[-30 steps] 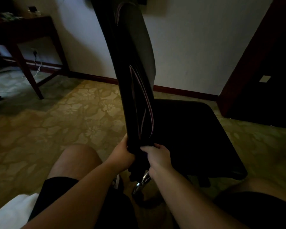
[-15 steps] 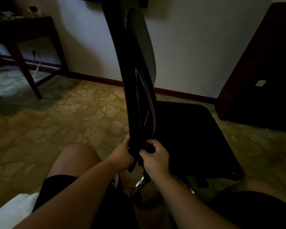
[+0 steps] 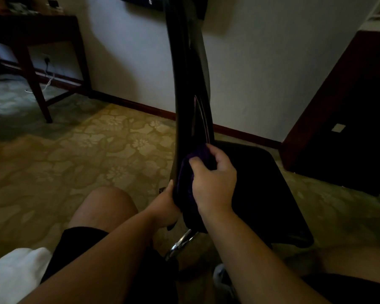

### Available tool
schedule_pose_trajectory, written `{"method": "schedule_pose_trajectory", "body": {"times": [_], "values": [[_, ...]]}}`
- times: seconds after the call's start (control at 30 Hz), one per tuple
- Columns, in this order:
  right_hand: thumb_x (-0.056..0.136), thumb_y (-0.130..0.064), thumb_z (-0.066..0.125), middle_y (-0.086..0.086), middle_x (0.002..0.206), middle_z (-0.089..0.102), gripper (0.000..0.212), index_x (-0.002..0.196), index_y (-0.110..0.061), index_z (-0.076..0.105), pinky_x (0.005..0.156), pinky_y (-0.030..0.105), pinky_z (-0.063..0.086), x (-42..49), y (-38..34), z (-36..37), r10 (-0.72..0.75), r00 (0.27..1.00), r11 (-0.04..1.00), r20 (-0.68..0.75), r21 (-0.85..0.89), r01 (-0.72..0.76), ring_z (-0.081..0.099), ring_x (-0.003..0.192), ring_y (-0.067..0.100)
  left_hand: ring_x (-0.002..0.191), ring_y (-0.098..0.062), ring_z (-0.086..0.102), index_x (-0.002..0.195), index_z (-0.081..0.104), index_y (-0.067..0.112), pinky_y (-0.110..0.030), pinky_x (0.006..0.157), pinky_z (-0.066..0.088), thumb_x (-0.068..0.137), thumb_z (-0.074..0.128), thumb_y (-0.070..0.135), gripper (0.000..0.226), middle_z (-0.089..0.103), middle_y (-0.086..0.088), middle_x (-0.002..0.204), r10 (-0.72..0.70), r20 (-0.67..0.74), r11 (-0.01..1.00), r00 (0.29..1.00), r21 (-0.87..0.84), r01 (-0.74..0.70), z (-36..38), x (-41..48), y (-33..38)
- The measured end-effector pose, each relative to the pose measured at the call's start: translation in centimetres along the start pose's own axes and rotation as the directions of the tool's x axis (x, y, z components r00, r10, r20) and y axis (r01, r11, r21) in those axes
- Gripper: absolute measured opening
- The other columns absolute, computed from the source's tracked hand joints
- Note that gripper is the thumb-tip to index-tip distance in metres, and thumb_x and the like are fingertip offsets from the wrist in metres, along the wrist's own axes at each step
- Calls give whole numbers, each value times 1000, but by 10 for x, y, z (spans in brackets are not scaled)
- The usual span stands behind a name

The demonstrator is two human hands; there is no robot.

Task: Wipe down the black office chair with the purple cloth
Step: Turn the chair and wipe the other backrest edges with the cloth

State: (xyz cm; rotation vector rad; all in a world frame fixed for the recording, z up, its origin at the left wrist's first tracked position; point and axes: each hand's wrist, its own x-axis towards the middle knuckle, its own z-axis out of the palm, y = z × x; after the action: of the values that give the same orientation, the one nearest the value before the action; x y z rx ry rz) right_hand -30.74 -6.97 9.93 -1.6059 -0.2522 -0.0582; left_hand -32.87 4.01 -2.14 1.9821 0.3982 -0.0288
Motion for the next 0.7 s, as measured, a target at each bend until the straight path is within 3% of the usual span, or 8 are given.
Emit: {"method": "schedule_pose_trajectory", "body": {"times": [0.1, 0.17, 0.3, 0.37, 0.43, 0.53, 0.6, 0.7], "values": [[85, -19, 70, -18, 113, 60, 36, 119, -31, 65, 91, 10, 47, 4, 16, -2, -200, 976, 966, 88, -150, 211, 57, 106, -4, 106, -13, 64, 152, 5, 44, -40, 88, 57, 78, 66, 17, 99, 63, 7, 124, -20, -30, 1000, 999, 4, 20, 0, 0, -4], [86, -15, 69, -18, 116, 57, 36, 120, -25, 66, 95, 10, 44, 3, 41, -7, -250, 957, 937, 147, -212, 278, 56, 108, -3, 104, -15, 65, 152, 10, 39, -41, 86, 58, 79, 65, 12, 95, 64, 7, 117, -26, -59, 1000, 998, -5, 26, 3, 1, -7], [86, -15, 68, -11, 121, 60, 37, 122, -24, 67, 94, 7, 39, -4, 92, -12, -5, 973, 884, 230, -453, 112, 57, 109, 4, 110, -19, 64, 154, 10, 40, -42, 93, 55, 76, 63, 9, 99, 65, 3, 119, -33, -61, 999, 998, 7, 33, -2, 1, -14], [89, -18, 66, -7, 127, 61, 38, 126, -26, 63, 97, 18, 45, -12, 110, -13, 148, 965, 832, 214, -555, -5, 59, 112, 10, 110, -7, 62, 152, 7, 47, -30, 94, 54, 80, 61, 8, 98, 61, 14, 122, -48, -23, 998, 999, 32, 49, -5, 0, -13], [89, -19, 66, -6, 127, 62, 39, 127, -27, 62, 97, 24, 48, -14, 107, -11, 176, 971, 853, 165, -518, -66, 59, 112, 10, 106, 7, 55, 152, 7, 47, -15, 89, 49, 86, 62, 10, 94, 54, 25, 122, -40, 7, 998, 999, 55, 40, -6, 0, -13], [85, -21, 70, -9, 115, 65, 36, 120, -27, 66, 94, 27, 52, 1, 62, -2, 63, 992, 957, 112, -289, -28, 62, 107, 9, 117, 0, 55, 152, 12, 44, -19, 90, 50, 85, 65, 10, 92, 54, 23, 126, -39, 14, 999, 999, 13, 39, -10, 1, -17], [83, -22, 72, -16, 110, 63, 37, 119, -30, 66, 94, 28, 52, 10, 19, 5, -107, 991, 981, 77, -151, 118, 61, 107, 3, 122, -9, 56, 147, 28, 38, -19, 85, 52, 85, 67, 7, 80, 56, 24, 124, -23, -19, 999, 1000, -44, 22, -11, -1, -17], [85, -20, 70, -19, 115, 58, 41, 124, -27, 61, 94, 14, 48, 26, -40, 17, -366, 927, 927, 85, -51, 371, 54, 110, -5, 119, -23, 61, 132, 47, 27, -22, 76, 55, 84, 61, -13, 64, 68, 10, 115, 5, -134, 969, 991, -244, -37, -20, -4, 3]]}}
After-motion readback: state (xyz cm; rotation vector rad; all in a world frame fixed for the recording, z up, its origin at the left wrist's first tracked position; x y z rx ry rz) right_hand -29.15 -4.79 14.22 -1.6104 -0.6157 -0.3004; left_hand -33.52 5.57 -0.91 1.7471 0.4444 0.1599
